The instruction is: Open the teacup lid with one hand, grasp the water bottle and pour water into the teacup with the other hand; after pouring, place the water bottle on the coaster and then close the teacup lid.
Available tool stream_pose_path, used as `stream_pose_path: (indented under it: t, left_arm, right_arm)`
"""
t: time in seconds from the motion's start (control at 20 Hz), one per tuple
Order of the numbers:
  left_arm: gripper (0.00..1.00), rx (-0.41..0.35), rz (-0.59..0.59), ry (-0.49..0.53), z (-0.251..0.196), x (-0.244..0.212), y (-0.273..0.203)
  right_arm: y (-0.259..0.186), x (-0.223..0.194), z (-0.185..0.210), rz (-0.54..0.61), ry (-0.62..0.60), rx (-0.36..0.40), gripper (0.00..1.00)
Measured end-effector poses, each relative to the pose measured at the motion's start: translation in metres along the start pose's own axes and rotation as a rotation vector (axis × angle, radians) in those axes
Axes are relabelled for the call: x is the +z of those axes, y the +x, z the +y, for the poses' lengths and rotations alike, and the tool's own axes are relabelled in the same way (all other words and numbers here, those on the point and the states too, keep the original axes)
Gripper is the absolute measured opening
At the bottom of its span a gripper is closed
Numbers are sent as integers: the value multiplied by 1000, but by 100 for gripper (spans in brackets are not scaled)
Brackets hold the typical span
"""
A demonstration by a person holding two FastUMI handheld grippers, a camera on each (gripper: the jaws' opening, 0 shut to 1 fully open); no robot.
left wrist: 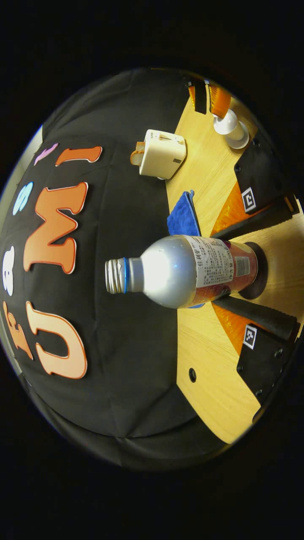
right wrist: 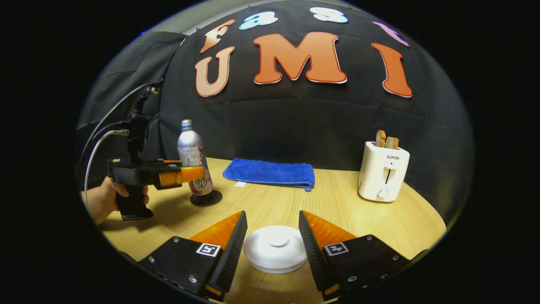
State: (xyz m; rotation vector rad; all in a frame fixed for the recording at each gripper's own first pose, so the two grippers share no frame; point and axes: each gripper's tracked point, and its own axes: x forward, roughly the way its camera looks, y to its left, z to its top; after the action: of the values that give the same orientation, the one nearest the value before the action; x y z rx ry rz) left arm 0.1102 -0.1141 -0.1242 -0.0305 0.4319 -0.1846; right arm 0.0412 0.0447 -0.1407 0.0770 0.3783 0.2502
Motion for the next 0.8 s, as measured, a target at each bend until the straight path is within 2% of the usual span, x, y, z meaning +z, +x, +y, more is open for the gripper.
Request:
stream_pose_path:
  t: [0.15, 0.2, 0.5, 0.65, 0.7, 0.8]
  left_arm:
    - [83, -2, 30, -35, -3, -6, 5]
    - [80, 5, 39, -27, 0, -9, 6]
    - [82, 21, 88, -5, 2, -21, 7]
    - [87, 23, 101, -20, 3, -23, 6]
    - [84, 24, 96, -17, 3, -22, 5]
    - [90, 35, 89, -20, 6, -21, 2]
  right_arm:
    - [-6, 12, -2, -41, 1, 0, 85]
    - [-7, 13, -4, -48, -6, -5, 87]
    - [-9, 11, -14, -43, -10, -14, 87]
    - [-11, 9, -21, -33, -28, -42, 91]
    - [-13, 10, -20, -37, -30, -39, 93]
    - [-17, 14, -17, -51, -30, -33, 93]
